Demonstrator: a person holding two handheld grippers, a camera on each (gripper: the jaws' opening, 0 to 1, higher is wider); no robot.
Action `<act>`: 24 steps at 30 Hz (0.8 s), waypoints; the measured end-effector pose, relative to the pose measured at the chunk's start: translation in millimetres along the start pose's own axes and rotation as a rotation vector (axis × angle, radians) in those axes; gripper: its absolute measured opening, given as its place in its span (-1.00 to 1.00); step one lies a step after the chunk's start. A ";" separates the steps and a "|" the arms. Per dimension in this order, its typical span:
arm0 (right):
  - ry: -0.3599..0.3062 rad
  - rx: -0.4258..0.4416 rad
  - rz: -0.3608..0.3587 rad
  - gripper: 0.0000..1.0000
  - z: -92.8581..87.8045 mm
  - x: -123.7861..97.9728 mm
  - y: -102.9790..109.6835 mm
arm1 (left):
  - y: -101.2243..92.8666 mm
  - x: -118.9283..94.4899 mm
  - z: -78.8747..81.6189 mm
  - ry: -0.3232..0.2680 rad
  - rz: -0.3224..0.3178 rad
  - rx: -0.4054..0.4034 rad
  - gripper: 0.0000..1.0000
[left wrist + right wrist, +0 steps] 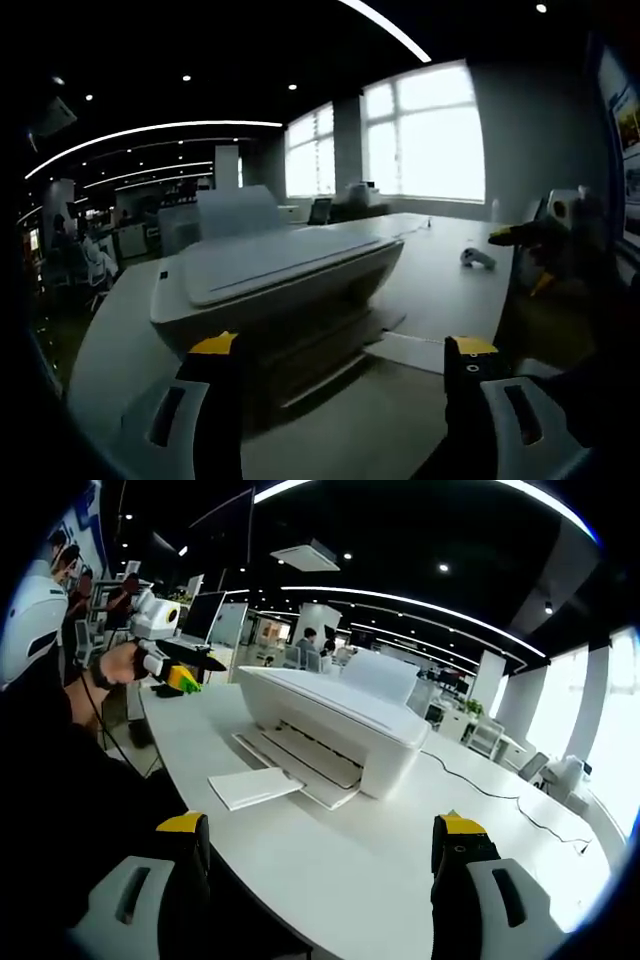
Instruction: Remove the paper from the printer output slot and place it on top of the printer
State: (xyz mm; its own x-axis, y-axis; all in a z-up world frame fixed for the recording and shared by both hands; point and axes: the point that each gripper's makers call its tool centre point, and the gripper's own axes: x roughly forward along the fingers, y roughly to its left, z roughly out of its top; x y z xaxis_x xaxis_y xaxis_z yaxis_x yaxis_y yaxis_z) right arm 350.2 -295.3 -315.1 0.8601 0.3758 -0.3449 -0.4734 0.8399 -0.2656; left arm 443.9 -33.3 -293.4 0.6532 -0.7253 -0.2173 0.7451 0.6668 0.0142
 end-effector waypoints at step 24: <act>0.002 0.003 -0.003 0.74 -1.5 0.2 -0.6 | -5.3 -17.0 -7.7 0.009 0.004 -0.001 0.69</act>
State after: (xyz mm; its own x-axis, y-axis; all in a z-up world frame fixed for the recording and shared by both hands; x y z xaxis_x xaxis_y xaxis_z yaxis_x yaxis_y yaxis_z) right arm 350.4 -296.4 -316.4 0.8613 0.3725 -0.3456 -0.4701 0.8423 -0.2637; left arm 427.8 -23.2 -297.3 0.6548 -0.7213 -0.2258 0.7425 0.6697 0.0140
